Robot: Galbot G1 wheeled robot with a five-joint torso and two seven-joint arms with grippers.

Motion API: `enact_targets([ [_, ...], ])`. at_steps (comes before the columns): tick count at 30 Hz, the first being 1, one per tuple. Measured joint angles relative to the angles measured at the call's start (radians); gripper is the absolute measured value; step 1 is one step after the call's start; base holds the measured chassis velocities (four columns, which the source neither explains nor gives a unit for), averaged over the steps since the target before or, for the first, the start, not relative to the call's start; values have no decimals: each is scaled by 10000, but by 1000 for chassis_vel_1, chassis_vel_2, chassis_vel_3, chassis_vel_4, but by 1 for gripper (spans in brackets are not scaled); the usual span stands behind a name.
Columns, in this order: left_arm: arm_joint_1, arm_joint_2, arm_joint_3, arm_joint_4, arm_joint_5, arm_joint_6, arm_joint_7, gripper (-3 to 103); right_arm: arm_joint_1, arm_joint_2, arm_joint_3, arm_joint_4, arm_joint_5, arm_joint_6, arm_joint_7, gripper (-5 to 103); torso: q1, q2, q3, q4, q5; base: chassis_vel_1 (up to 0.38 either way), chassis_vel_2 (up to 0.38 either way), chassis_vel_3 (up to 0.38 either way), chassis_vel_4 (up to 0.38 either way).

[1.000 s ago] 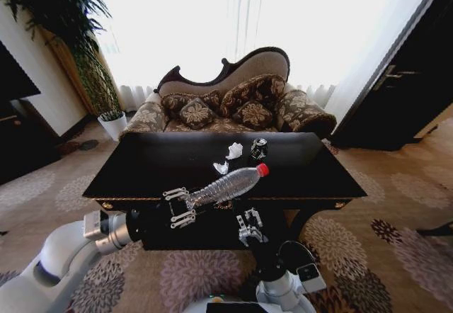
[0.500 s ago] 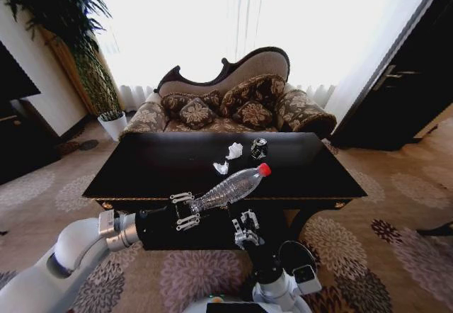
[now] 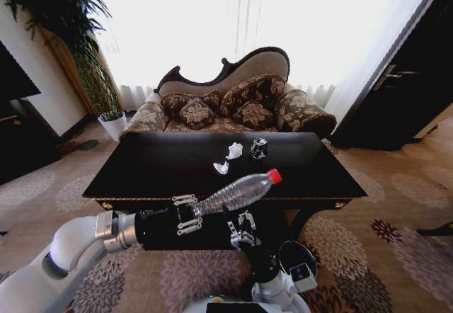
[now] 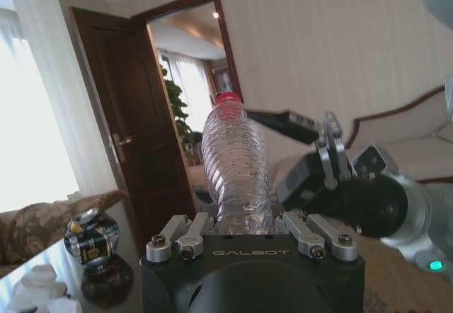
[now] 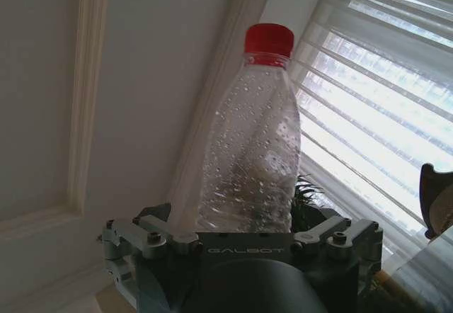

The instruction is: Move to the front of the table and place the trash on the table into the trash bin.

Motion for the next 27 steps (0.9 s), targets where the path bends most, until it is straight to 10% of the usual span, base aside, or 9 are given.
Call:
enact_targets([
  [10,95,-109,242,214,339,-113,44,32,-82,-43,185,84,91,65,-70,102,0,0,0,0,-1,0,0,0,0],
  [27,402,-237,-64,194,597,-177,273,29,-152,-55,106,83,62,216,-247,45,0,0,0,0,-1,0,0,0,0],
])
